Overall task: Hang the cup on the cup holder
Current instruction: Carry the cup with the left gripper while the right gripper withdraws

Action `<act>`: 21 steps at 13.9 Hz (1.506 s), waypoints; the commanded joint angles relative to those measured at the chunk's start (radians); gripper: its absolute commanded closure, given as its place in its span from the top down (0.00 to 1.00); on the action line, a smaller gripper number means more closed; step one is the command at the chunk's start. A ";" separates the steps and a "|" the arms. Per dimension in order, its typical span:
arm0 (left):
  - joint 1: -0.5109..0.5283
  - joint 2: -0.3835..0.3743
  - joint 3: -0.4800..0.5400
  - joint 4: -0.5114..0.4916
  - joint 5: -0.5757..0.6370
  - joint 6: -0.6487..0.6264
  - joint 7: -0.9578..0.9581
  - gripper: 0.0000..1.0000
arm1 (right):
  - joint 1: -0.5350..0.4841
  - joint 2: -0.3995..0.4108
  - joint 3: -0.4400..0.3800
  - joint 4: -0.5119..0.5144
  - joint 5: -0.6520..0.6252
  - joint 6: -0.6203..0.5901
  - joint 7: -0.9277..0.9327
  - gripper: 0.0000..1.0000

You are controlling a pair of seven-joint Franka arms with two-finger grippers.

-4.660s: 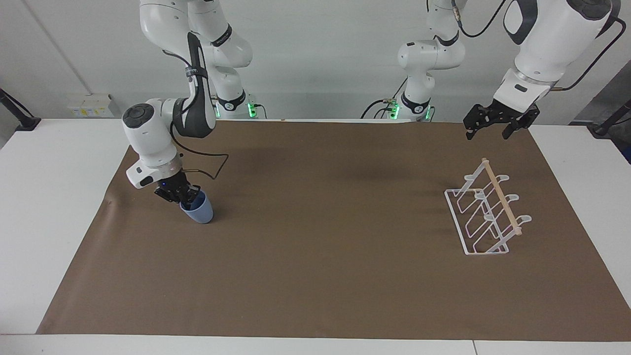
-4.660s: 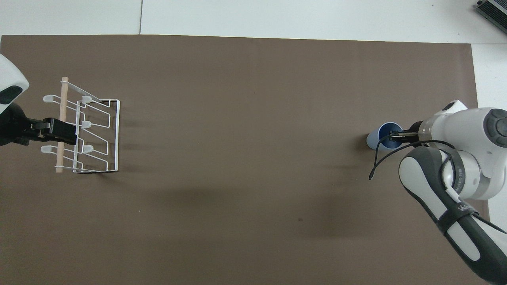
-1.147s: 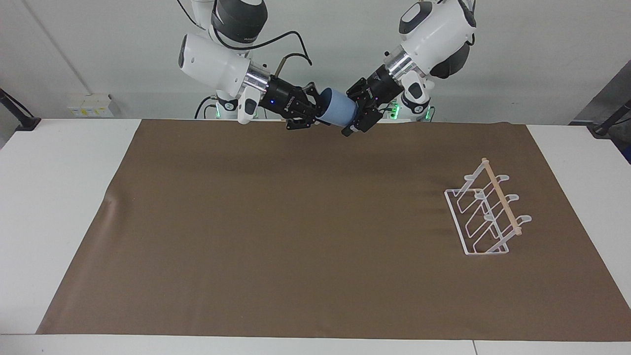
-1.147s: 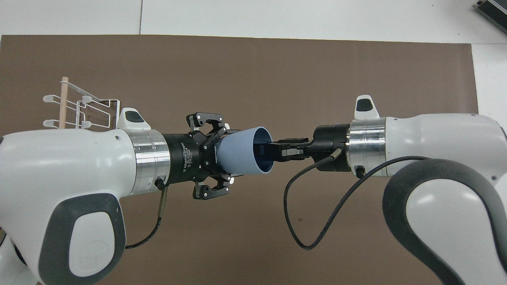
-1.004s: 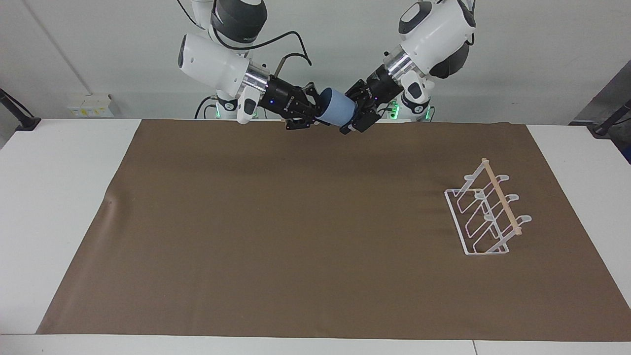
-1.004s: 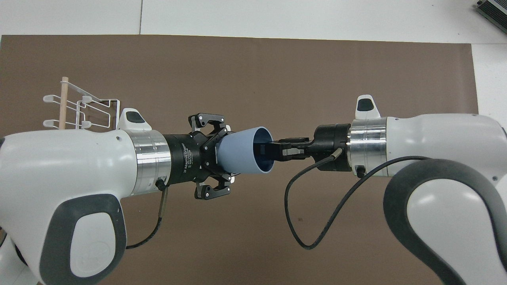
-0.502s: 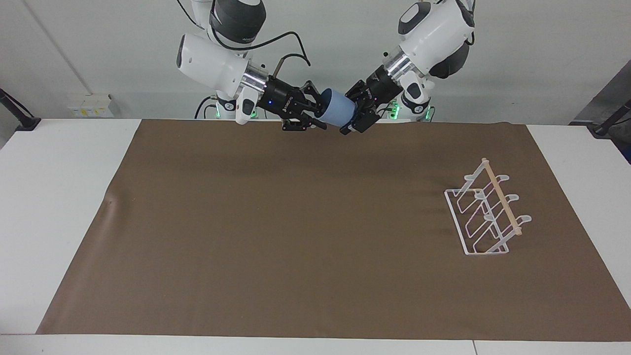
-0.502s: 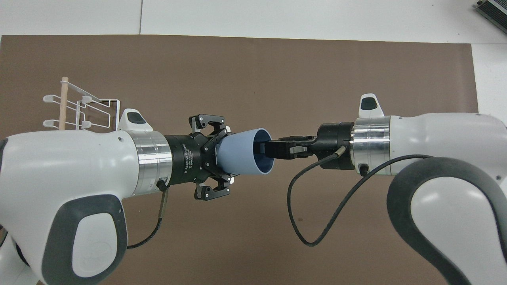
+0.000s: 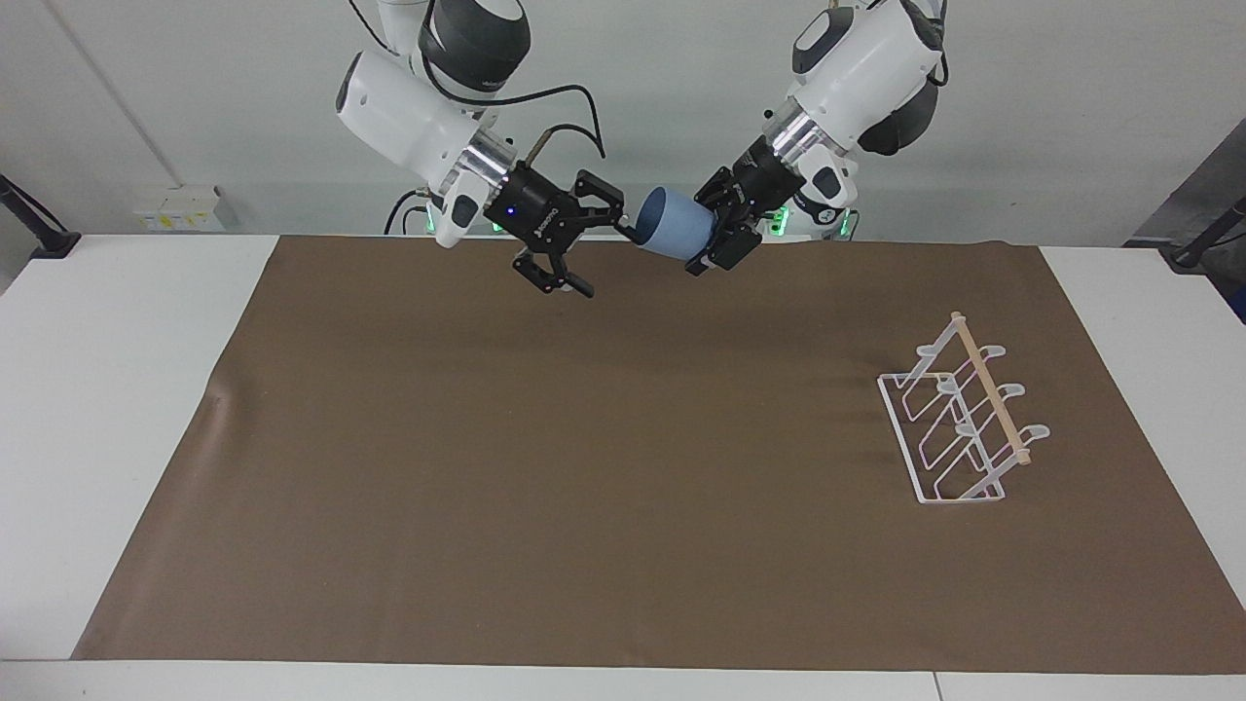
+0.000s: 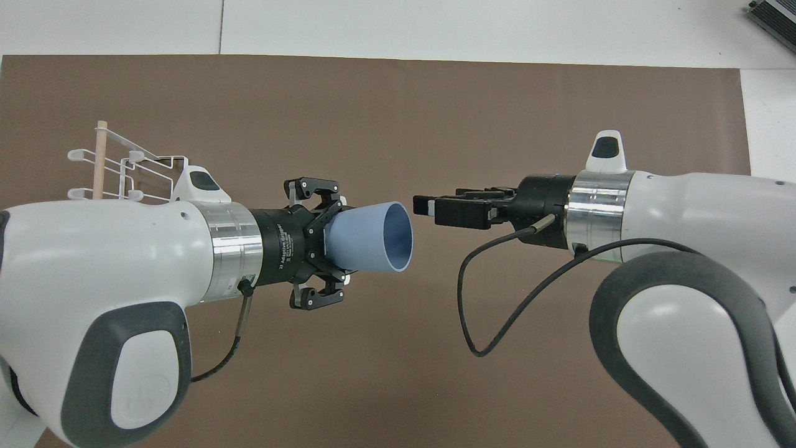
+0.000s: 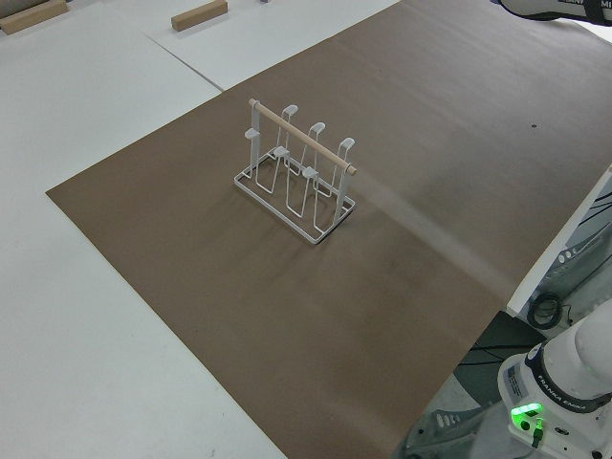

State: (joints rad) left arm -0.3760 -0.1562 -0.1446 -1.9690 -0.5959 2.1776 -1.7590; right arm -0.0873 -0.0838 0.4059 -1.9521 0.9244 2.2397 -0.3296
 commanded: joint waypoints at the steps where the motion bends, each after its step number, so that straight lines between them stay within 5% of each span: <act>1: 0.044 -0.031 -0.001 -0.025 0.126 -0.048 -0.007 0.00 | -0.015 0.064 -0.025 0.080 -0.244 0.003 0.023 1.00; 5: 0.078 -0.026 -0.001 -0.014 0.426 -0.082 0.003 0.00 | -0.020 0.076 -0.068 0.108 -0.618 -0.049 0.193 1.00; 8: 0.101 -0.026 0.002 -0.010 0.663 -0.105 0.094 0.00 | -0.020 0.094 -0.136 0.180 -0.840 -0.223 0.283 1.00; 12: 0.172 -0.020 0.003 0.001 0.887 -0.093 0.278 0.00 | -0.016 0.115 -0.237 0.295 -0.938 -0.507 0.287 1.00; 16: 0.177 -0.003 0.002 -0.002 1.183 -0.079 0.290 0.00 | 0.039 0.101 -0.352 0.367 -0.952 -0.670 0.336 1.00; 21: 0.192 0.075 0.003 -0.005 1.514 -0.039 0.289 0.00 | 0.070 0.072 -0.412 0.349 -0.938 -0.712 0.354 1.00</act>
State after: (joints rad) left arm -0.2024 -0.1192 -0.1376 -1.9714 0.7947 2.1109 -1.4836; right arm -0.0316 -0.0024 0.0031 -1.5966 -0.0020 1.5490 -0.0071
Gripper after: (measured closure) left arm 0.300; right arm 0.000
